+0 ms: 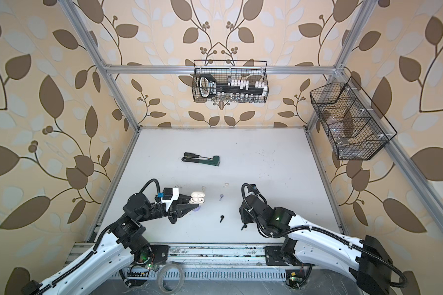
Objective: Insert wireless bluetooth earbuds into charging case
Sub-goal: Pick up the wireless bluetooth earbud from the center of the table.
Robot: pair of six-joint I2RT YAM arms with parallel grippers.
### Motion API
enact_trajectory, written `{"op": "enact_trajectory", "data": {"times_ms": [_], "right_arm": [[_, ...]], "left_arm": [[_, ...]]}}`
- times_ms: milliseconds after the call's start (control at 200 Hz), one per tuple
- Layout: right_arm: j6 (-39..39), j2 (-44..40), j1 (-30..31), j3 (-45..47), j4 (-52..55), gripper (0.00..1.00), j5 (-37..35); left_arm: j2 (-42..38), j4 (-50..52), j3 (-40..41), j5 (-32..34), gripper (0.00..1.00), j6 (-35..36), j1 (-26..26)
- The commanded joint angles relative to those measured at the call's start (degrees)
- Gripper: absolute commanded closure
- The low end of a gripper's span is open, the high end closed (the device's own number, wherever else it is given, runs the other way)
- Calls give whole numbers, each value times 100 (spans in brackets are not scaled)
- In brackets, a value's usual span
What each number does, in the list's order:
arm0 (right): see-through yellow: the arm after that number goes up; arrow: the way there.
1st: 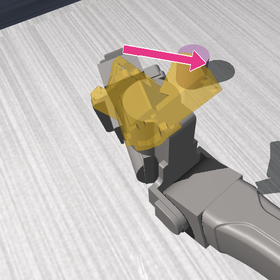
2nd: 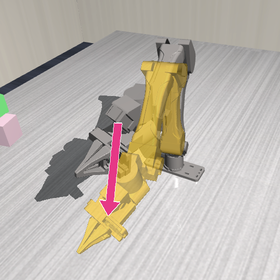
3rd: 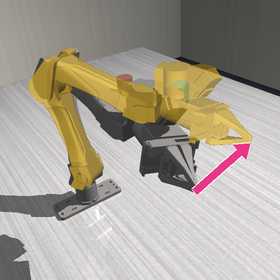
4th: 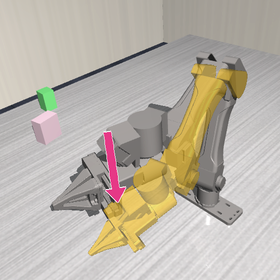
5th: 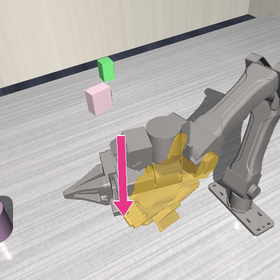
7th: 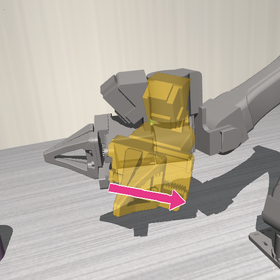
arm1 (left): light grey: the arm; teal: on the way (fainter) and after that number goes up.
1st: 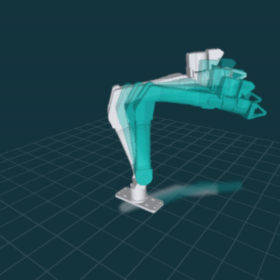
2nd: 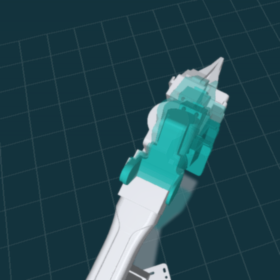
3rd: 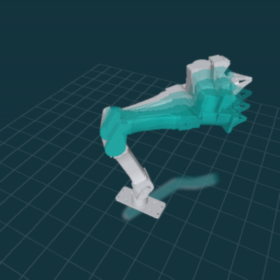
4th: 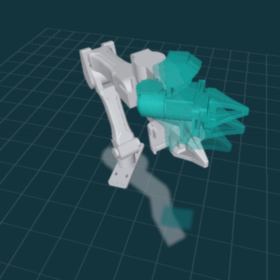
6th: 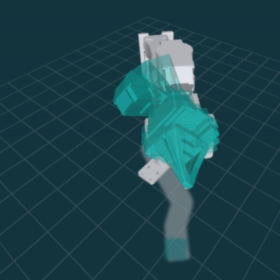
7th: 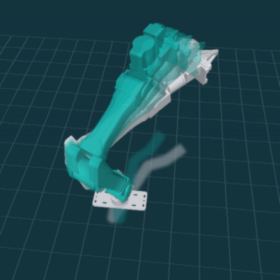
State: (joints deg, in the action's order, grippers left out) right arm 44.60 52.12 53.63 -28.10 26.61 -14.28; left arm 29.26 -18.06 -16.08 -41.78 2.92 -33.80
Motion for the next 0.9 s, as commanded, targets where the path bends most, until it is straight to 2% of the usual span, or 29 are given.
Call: {"op": "enact_trajectory", "data": {"times_ms": [0, 240, 360, 540, 740, 895], "right_arm": [[-77, 223, 3, -284, -20, 51, 41], [-492, 1389, -383, -1535, 23, 52, 314], [-682, 2166, -397, -2277, 33, 53, 266], [-902, 3654, -347, -3634, 182, 57, 461], [-1231, 4940, -163, -5106, 758, 61, 269], [-1445, 5464, -124, -5710, 955, 61, 382]], "left_arm": [[-52, -276, -66, 101, 100, 165, -35], [28, -432, 84, 497, 100, 201, -31], [-43, -405, 132, 1137, 100, 117, -34], [-574, -293, 320, 2331, 100, -192, -21], [-1193, -81, 471, 2635, 100, -322, -26], [-1512, 83, 521, 3105, 100, -410, -21]]}}
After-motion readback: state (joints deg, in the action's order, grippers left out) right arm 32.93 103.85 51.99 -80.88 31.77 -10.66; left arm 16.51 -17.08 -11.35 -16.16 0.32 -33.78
